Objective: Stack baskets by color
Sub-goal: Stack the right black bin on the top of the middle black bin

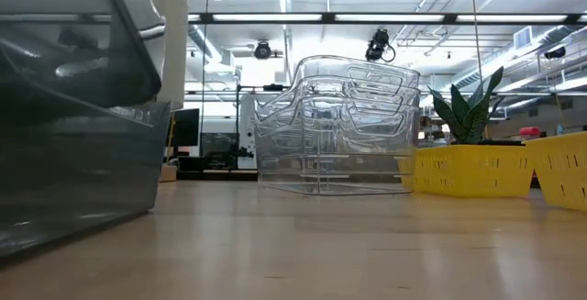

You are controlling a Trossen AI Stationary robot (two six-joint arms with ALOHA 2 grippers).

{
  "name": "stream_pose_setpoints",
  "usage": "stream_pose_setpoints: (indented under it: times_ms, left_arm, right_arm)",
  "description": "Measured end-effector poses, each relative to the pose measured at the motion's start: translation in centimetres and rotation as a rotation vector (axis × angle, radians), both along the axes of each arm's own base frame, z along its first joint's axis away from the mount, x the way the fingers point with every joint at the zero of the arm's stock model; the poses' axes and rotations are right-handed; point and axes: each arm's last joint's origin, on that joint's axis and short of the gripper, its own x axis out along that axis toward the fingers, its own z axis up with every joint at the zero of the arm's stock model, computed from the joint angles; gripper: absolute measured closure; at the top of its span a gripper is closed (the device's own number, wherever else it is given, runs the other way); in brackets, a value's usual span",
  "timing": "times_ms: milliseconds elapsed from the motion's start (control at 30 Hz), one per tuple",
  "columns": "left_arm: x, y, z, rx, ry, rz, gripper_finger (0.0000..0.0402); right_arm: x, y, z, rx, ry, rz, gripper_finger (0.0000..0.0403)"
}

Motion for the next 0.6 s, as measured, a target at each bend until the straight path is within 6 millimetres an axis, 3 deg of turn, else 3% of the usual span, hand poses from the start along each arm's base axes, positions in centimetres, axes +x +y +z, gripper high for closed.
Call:
stream_pose_setpoints:
  times_ms: [333, 600]
  left_arm:
    - [1.3, 0.0, -4.4, 0.179, 0.210, 0.013, 0.0398]
    - [1.7, 0.6, -5.0, 0.258, 0.212, 0.043, 0.0396]
  right_arm:
    - [0.0, 0.2, 0.0, 0.021, 0.005, -0.002, 0.0160]
    - [0.1, 0.8, 0.0, 0.019, 0.007, 0.014, 0.0160]
